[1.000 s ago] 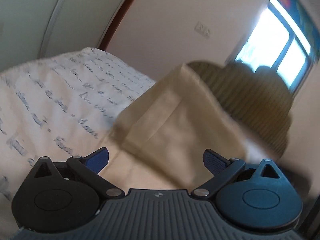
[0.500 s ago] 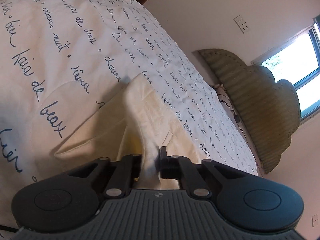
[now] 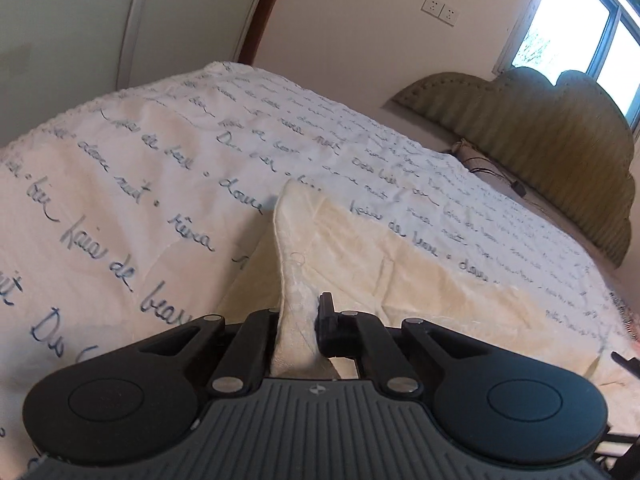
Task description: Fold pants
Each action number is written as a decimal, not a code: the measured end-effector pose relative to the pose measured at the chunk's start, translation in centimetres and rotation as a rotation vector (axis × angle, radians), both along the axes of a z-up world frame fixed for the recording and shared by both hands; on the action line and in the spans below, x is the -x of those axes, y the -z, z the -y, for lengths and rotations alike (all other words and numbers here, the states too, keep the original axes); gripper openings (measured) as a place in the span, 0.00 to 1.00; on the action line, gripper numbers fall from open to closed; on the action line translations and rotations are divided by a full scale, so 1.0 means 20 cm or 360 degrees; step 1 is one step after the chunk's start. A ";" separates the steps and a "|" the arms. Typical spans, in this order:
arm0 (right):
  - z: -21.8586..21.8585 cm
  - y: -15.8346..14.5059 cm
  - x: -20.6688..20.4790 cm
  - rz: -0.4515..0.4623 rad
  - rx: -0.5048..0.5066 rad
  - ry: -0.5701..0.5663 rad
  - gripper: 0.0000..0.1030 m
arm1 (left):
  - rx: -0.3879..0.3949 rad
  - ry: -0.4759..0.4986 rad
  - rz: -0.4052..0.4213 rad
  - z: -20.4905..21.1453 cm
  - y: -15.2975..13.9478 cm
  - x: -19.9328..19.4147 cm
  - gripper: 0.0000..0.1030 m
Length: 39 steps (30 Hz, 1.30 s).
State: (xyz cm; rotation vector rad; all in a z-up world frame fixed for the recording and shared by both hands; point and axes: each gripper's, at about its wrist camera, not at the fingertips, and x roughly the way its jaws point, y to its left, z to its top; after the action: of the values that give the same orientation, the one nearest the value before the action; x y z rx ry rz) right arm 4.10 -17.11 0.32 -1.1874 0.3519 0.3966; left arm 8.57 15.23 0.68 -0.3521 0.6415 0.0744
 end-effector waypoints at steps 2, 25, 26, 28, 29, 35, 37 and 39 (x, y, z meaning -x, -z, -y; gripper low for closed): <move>0.10 0.01 -0.11 -0.0167 0.0162 -0.0026 0.54 | -0.0052 0.0007 0.0008 0.02 0.00 0.00 0.05; 0.10 0.20 0.26 -0.0037 -0.0135 0.0221 0.11 | -0.0526 -0.0023 0.0009 0.06 0.01 0.07 0.28; 0.12 0.17 0.28 -0.0058 -0.0141 0.0220 0.13 | -0.0553 -0.0041 0.0016 0.06 -0.01 0.09 0.36; 0.19 0.08 0.34 -0.0124 -0.0239 0.0213 0.15 | -0.0682 -0.0144 0.0047 0.08 -0.08 0.14 0.45; 0.25 0.01 0.36 -0.0154 -0.0364 0.0246 0.16 | -0.0744 -0.0175 0.0076 0.09 -0.11 0.16 0.45; 0.78 -0.02 0.19 -0.0161 -0.0936 0.0996 0.41 | -0.0617 0.0004 0.0129 0.28 -0.24 0.16 0.50; 0.96 0.03 0.18 -0.0354 -0.1200 0.1167 0.40 | -0.0554 0.0234 0.0122 0.45 -0.22 0.13 0.57; 1.14 -0.02 0.30 -0.0244 -0.1624 0.1223 0.43 | -0.0481 0.0454 0.0131 0.62 -0.19 0.11 0.59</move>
State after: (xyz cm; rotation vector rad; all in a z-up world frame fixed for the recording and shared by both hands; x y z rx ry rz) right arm -1.98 -39.84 0.82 0.0170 0.6055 -0.0407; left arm 6.33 2.79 4.45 0.0298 0.5832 -0.1148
